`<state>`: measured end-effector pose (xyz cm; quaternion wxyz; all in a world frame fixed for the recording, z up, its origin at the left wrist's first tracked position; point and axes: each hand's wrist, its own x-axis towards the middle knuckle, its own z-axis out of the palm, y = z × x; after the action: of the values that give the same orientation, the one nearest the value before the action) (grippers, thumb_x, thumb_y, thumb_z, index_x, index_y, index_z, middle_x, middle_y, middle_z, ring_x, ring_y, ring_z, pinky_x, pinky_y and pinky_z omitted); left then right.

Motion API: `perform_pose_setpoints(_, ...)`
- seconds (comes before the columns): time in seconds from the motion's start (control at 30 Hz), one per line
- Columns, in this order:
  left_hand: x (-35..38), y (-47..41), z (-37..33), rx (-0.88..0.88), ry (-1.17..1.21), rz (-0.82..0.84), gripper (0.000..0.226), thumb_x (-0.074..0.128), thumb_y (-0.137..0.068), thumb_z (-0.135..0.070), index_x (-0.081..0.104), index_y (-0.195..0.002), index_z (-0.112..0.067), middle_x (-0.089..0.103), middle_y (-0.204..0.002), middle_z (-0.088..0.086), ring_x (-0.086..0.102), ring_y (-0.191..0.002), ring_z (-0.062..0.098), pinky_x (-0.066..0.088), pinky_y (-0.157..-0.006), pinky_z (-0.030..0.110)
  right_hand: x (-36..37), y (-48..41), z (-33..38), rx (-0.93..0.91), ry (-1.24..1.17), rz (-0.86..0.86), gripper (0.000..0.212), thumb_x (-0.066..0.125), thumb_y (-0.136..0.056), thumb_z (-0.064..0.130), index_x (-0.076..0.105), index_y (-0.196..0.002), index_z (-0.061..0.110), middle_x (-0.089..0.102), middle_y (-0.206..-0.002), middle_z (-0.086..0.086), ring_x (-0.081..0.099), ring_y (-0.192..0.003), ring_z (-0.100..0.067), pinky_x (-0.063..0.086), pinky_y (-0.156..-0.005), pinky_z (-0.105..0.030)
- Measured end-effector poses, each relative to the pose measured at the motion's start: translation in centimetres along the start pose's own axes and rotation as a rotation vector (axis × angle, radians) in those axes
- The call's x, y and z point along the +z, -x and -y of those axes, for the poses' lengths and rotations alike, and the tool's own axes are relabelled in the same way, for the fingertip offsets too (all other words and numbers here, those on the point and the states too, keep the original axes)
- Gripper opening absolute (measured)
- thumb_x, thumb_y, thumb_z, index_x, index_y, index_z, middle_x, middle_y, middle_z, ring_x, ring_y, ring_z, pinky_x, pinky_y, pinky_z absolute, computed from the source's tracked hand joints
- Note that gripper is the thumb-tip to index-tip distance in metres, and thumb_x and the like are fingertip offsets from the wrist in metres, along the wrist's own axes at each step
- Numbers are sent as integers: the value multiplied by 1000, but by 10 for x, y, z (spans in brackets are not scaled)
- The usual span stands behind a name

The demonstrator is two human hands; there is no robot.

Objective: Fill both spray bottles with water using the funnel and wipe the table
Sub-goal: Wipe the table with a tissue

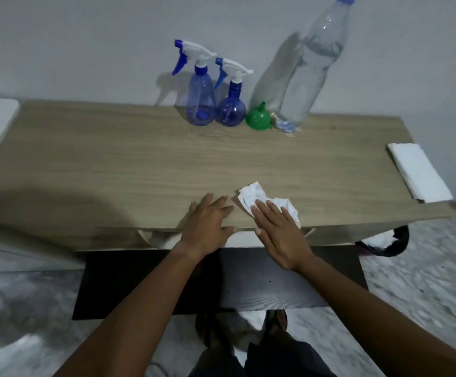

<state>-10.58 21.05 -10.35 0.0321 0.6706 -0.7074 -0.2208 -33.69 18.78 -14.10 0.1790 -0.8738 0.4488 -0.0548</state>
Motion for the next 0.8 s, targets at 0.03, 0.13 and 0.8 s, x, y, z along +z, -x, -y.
perform_pose_setpoints(0.03, 3, -1, -8, 17, -21, 16, 64, 55, -91, -55, 39, -149, -34, 23, -164, -6, 9, -153, 26, 14, -121, 53, 0, 8, -4, -11, -20, 1, 56, 23, -108, 43, 27, -160, 22, 19, -168, 4, 9, -157, -17, 5, -127, -37)
perform_pose_setpoints(0.13, 8, -3, -31, -17, -92, 38, 65, 55, -90, -57, 34, -150, -41, 24, -163, -1, 11, -151, 31, 18, -118, 54, -9, 24, -25, -57, -80, -33, 53, 39, -100, 8, 42, -153, 10, 34, -162, -6, 22, -153, -20, 8, -126, -27)
perform_pose_setpoints(0.8, -9, -158, -357, 217, 114, 177, 60, 70, -75, -45, 60, -134, -34, 66, -130, -3, 62, -116, 20, 49, -90, 31, -224, 121, -273, 855, -714, -742, 11, 73, -85, 13, 77, -79, 21, 75, -80, 8, 67, -77, -11, 48, -68, -25)
